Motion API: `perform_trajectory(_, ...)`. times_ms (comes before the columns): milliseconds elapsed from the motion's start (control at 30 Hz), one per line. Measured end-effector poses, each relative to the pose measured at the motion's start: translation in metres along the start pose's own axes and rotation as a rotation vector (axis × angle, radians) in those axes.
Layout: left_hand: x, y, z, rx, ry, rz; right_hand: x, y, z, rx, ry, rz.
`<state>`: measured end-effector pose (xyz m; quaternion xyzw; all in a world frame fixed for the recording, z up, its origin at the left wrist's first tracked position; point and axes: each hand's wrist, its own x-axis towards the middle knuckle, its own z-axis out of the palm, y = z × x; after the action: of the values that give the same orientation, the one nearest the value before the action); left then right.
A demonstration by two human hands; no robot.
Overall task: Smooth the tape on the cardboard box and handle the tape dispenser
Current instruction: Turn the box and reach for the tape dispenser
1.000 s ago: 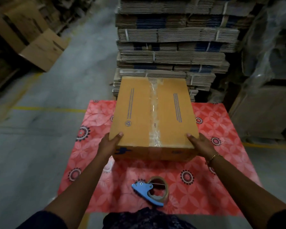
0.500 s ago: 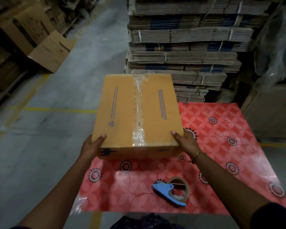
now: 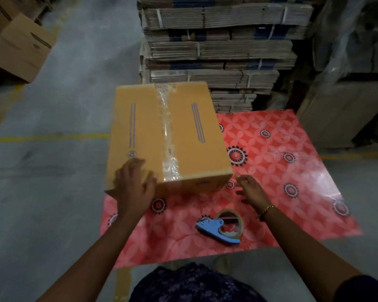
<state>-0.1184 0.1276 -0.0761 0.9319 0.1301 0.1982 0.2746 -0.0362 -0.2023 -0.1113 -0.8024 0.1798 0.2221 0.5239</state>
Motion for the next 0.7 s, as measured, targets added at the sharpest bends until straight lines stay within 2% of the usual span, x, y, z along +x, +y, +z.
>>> perform_trajectory(67, -0.014, 0.026, 0.017, -0.139, -0.177, 0.176, -0.011, 0.028, -0.009, -0.08, 0.048, 0.045)
perform_trajectory(167, -0.032, 0.05, 0.048, -0.183, -0.477, 0.294, -0.026, 0.066, -0.013, -0.253, 0.062, 0.127)
perform_trajectory(300, -0.044, 0.066, 0.073, -0.219, -0.77, 0.286, -0.048, 0.095, 0.001, -0.439, -0.041, 0.3)
perform_trajectory(433, -0.045, 0.065, 0.08, -0.229, -0.866, 0.267, -0.059, 0.11, 0.02, -0.384, -0.093, 0.399)
perform_trajectory(600, -0.043, 0.052, 0.08, -0.235, -0.863, 0.215, -0.063, 0.106, 0.038, 0.104, 0.016, 0.497)
perform_trajectory(700, -0.041, 0.043, 0.078, -0.305, -0.859, 0.089, -0.06, 0.102, 0.036, 0.189, 0.067, 0.455)
